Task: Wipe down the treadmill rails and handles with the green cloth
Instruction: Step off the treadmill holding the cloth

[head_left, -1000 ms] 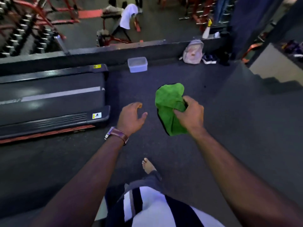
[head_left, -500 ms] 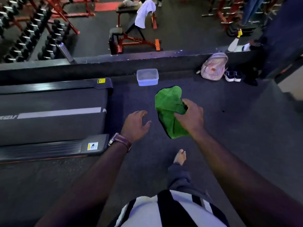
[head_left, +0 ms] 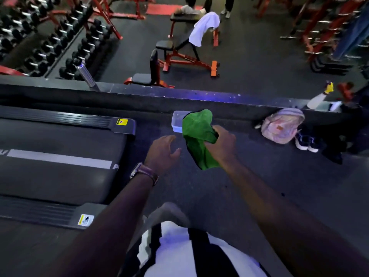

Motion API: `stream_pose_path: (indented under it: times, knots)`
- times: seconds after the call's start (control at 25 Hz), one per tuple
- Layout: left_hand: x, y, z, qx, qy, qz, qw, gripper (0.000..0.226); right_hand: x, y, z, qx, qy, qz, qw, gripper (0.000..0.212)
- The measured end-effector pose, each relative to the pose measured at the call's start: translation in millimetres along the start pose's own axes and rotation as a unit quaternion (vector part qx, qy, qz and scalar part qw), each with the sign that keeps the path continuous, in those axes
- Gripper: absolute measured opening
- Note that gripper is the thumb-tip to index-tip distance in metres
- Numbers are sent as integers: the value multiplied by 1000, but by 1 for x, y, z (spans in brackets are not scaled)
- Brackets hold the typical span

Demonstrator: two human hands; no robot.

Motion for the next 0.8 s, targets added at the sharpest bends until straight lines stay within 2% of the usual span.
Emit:
stream_pose_path:
  times: [0.12,0.28,0.4,0.56,0.8]
  knots:
    - [-93,-22,-8,2,-9,12,1000,47,-106,7,-8,20,-6,24,999,45]
    - [-220,-69,-21,24,-40,62,997,46,-249,19,-41,34,-58,19,998,45]
    - [-295,-99,-39,19,-77,79,994,40,-334,32,-69,50,-87,23,995,51]
    - [-391,-144,-71,18,-106,131,986,30,-443,63,-116,74,-127,24,989,47]
    - [-503,-235,-167,61,-125,207,968,35,-581,153,-252,117,-210,29,970,55]
Point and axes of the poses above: each hand's wrist, its own x-axis away from the middle knuckle, its own z-axis out of the back of the hand, y = z × x, the point moved 7 cm from there along -x, towards the middle knuckle, and after that the axes turned 11 degrees about -y, right-handed, at the moved point
